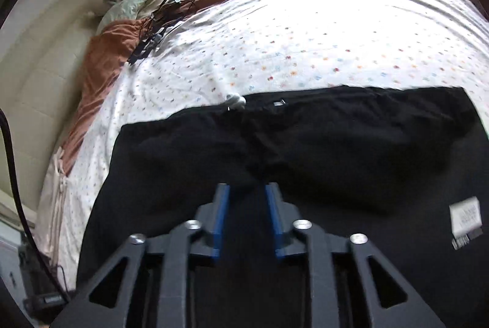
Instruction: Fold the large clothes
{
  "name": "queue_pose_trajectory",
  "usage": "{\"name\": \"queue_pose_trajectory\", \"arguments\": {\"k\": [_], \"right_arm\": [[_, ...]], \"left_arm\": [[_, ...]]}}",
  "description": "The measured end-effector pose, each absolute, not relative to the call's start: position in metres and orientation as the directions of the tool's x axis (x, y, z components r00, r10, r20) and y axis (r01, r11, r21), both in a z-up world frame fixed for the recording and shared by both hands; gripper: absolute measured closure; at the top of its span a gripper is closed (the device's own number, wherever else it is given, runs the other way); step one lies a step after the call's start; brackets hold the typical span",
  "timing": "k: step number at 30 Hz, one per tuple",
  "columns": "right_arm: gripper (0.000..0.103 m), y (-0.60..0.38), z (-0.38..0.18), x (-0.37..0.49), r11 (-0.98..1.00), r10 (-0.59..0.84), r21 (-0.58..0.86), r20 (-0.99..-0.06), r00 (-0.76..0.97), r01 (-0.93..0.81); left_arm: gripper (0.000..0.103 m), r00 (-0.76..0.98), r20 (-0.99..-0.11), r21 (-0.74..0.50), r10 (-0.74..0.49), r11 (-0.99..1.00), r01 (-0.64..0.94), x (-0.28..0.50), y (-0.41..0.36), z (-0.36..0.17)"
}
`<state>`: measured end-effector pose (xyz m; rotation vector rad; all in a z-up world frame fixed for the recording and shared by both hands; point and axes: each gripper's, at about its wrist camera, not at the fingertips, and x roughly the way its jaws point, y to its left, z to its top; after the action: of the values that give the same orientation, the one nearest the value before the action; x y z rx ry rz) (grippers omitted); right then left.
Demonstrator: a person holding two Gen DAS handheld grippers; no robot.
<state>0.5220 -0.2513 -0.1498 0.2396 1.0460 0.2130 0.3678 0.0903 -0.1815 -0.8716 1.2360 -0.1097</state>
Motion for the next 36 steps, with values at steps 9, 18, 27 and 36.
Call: {"name": "queue_pose_trajectory", "arguments": {"k": [9, 18, 27, 36], "right_arm": [[0.076, -0.246, -0.176, 0.478, 0.956, 0.287, 0.286, -0.876, 0.388, -0.06], [0.076, -0.262, -0.18, 0.428, 0.909, 0.39, 0.415, -0.835, 0.389, -0.02], [0.09, -0.267, -0.185, 0.377, 0.876, 0.425, 0.482, -0.796, 0.432, 0.026], [0.095, -0.276, -0.202, 0.325, 0.809, 0.516, 0.586, -0.743, 0.428, 0.043]], "left_arm": [[0.092, 0.474, -0.666, -0.729, -0.576, 0.638, -0.248, 0.355, 0.091, -0.141], [0.093, 0.53, -0.591, -0.768, -0.608, 0.625, -0.138, 0.346, 0.071, -0.087], [0.095, 0.543, -0.549, -0.758, -0.636, 0.652, -0.002, 0.342, 0.026, -0.027], [0.095, 0.515, -0.556, -0.716, -0.653, 0.691, 0.103, 0.351, -0.044, 0.008]]}}
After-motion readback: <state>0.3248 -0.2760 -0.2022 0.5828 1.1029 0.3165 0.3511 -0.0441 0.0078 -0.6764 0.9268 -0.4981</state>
